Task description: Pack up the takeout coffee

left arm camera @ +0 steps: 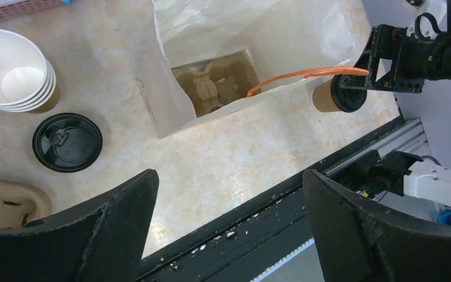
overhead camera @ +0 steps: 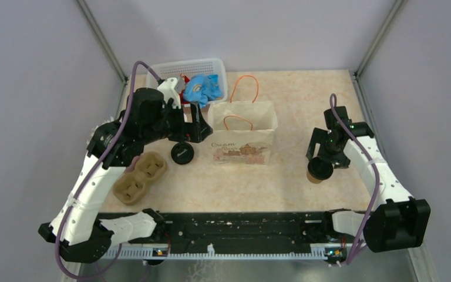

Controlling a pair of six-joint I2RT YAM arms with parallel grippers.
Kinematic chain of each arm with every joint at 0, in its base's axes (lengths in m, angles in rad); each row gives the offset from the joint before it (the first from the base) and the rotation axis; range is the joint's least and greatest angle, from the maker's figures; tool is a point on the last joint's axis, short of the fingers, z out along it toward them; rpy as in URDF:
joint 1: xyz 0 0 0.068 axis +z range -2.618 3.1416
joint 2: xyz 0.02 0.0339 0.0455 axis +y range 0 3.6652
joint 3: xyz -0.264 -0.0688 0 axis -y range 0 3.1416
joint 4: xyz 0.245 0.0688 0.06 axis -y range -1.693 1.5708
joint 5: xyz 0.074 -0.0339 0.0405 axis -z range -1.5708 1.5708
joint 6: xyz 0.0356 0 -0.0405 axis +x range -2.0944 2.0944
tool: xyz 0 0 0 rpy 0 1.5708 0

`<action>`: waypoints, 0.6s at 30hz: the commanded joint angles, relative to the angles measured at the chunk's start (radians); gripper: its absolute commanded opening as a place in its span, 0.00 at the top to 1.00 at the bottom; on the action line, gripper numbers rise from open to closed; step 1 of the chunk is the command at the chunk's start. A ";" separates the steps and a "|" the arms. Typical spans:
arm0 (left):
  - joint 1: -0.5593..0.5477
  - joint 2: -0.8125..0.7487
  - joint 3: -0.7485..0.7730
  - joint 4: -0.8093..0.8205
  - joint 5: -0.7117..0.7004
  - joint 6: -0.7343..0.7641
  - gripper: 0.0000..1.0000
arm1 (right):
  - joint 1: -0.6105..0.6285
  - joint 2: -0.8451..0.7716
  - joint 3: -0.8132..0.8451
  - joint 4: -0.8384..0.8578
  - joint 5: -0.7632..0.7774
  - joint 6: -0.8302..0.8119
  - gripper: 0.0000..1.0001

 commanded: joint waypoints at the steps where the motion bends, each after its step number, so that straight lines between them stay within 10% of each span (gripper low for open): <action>1: -0.001 0.009 0.032 0.013 0.008 0.018 0.02 | -0.009 -0.029 -0.032 0.069 0.001 0.008 0.10; 18: 0.001 0.015 0.029 0.011 0.010 0.028 0.02 | -0.008 -0.029 -0.076 0.083 0.026 0.022 0.13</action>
